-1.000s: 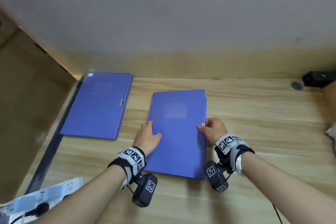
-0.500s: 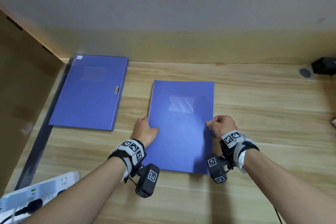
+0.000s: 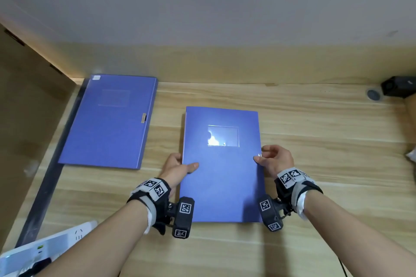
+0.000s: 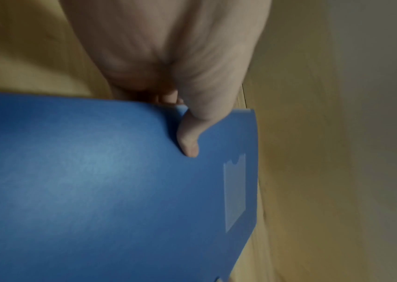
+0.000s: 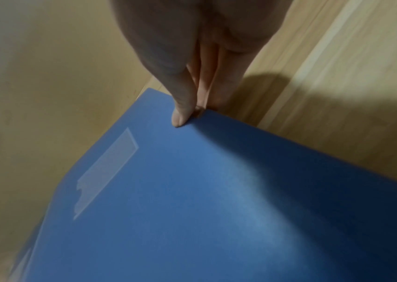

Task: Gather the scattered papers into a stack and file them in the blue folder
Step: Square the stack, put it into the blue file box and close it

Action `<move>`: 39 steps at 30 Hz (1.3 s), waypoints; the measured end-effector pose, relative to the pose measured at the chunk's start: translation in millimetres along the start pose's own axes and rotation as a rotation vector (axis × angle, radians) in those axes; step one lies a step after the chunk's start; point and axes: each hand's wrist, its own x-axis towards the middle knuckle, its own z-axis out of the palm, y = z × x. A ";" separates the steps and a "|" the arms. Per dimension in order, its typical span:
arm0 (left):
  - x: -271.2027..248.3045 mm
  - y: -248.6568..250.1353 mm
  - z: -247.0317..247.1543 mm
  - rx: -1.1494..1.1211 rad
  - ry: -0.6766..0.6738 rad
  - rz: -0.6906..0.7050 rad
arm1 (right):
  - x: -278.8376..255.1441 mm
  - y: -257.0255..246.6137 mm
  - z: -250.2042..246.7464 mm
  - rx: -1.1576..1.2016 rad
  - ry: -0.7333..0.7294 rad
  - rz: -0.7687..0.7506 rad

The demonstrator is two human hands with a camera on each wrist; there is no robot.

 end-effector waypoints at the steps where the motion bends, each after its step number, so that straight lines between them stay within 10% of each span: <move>1: -10.6 8.2 -3.3 -0.038 -0.006 -0.006 | 0.3 -2.3 1.2 0.004 -0.020 -0.015; 13: -31.8 74.0 -149.7 -0.226 0.023 0.194 | -38.9 -86.2 126.6 0.069 -0.264 -0.257; 23: 47.1 105.4 -302.2 -0.078 0.153 0.348 | -60.5 -173.2 295.6 0.057 -0.406 -0.362; 39: 103.5 84.2 -318.6 -0.023 0.133 0.320 | -56.5 -159.1 338.1 -0.031 -0.295 -0.358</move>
